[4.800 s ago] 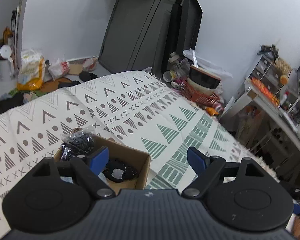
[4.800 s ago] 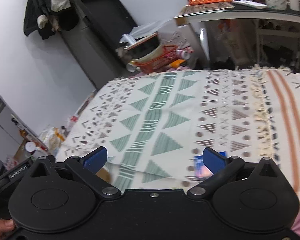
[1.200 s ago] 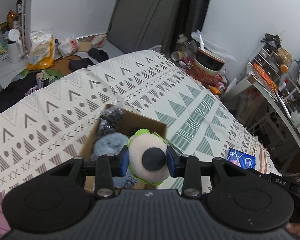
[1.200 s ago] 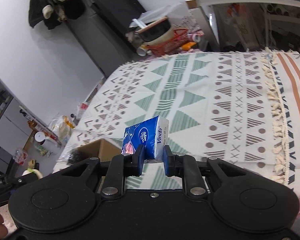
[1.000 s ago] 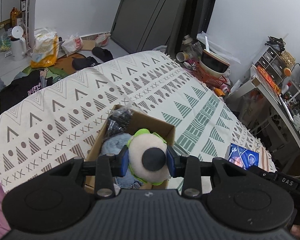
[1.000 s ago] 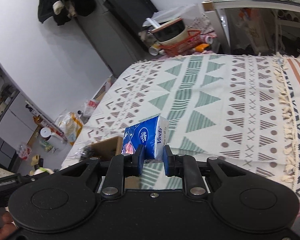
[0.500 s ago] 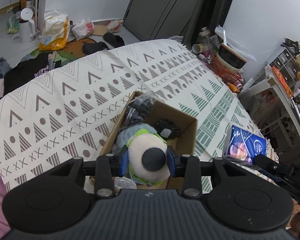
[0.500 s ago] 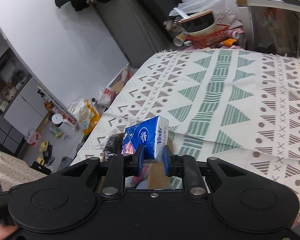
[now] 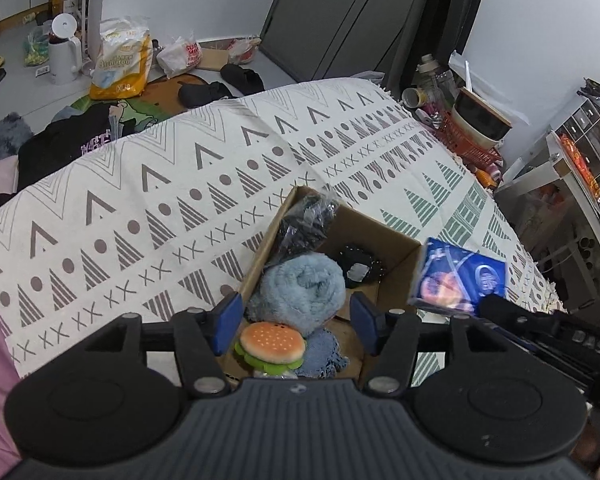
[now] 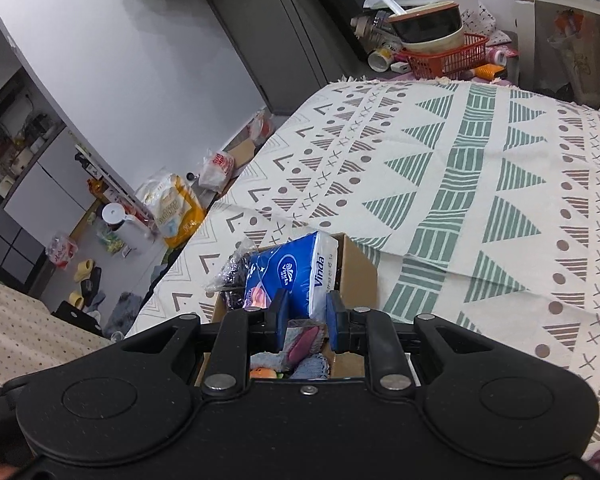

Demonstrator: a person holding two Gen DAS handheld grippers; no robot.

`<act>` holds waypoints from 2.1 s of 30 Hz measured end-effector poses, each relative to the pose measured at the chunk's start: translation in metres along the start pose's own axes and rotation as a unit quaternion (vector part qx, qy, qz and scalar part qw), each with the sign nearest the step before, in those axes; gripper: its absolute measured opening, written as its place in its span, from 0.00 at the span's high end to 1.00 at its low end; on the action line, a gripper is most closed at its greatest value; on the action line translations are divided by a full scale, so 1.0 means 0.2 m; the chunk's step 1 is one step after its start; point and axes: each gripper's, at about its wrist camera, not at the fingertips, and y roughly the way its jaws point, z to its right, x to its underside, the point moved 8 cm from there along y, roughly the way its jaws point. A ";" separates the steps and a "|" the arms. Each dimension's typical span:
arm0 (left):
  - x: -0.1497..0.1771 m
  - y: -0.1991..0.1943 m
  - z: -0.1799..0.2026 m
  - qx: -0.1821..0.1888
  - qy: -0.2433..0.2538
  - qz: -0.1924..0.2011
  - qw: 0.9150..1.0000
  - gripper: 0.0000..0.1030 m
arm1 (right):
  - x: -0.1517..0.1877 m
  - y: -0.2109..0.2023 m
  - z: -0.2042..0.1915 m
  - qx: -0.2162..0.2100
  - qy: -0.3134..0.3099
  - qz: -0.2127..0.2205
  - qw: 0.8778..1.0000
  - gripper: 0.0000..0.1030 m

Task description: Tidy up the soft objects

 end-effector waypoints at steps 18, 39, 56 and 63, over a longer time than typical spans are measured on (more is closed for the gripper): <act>0.03 -0.04 0.02 -0.033 0.023 0.008 0.999 0.25 | 0.08 0.06 0.09 0.028 0.009 -0.020 0.999 0.55; 0.14 -0.22 0.19 -0.058 0.084 0.008 0.995 0.12 | 0.10 -0.33 0.18 0.012 -0.016 0.017 1.000 0.09; 0.27 -0.50 0.31 -0.022 0.117 0.051 0.992 0.01 | 0.19 -0.65 0.22 0.029 -0.035 0.065 0.997 0.00; 0.33 -0.61 0.35 -0.012 0.129 0.069 0.989 0.01 | 0.22 -0.76 0.27 0.037 -0.028 0.079 0.996 0.00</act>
